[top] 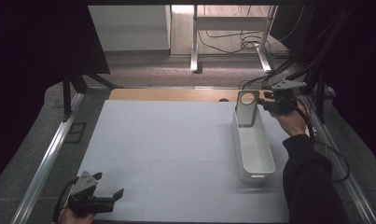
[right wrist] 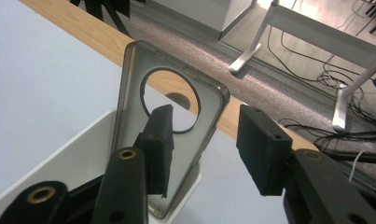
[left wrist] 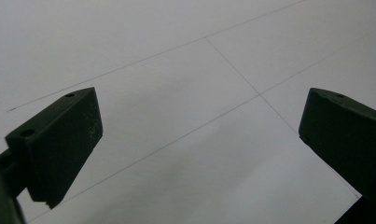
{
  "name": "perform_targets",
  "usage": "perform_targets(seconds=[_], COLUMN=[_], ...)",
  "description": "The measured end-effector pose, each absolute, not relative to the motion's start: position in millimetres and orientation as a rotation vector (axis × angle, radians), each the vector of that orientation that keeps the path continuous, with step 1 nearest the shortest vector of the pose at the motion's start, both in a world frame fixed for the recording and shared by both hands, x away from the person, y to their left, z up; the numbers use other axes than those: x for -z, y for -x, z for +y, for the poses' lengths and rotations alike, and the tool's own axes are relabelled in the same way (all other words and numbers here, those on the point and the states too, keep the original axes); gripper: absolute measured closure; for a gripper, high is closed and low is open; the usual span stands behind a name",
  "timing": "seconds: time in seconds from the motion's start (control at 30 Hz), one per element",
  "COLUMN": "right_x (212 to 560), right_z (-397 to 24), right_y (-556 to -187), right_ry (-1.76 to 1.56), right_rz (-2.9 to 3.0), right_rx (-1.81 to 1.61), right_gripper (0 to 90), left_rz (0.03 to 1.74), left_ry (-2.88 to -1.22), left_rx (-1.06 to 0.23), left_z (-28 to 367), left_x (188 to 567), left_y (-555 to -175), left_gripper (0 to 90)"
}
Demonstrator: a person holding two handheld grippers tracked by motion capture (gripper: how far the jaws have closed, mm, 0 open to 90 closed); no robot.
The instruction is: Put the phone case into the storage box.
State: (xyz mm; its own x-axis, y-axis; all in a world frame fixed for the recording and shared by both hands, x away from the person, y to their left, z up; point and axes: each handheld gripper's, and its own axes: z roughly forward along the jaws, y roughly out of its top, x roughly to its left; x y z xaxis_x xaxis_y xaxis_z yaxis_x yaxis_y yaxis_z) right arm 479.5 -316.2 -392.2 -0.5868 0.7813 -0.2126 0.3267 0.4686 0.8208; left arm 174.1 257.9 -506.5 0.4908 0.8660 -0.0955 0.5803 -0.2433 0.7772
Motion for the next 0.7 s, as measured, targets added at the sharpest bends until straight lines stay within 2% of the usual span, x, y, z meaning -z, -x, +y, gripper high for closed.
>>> perform_targets(seconds=[0.7], right_x=[390], right_z=[-314], right_y=[-443], right_ry=[-1.054], right_rz=[2.182], right_rx=[-1.114], right_gripper=[34.6], left_rz=[1.197], left_ry=[-1.887], left_rx=[-0.436], left_z=[265], left_x=[506], left_y=[-173], left_gripper=[0.0])
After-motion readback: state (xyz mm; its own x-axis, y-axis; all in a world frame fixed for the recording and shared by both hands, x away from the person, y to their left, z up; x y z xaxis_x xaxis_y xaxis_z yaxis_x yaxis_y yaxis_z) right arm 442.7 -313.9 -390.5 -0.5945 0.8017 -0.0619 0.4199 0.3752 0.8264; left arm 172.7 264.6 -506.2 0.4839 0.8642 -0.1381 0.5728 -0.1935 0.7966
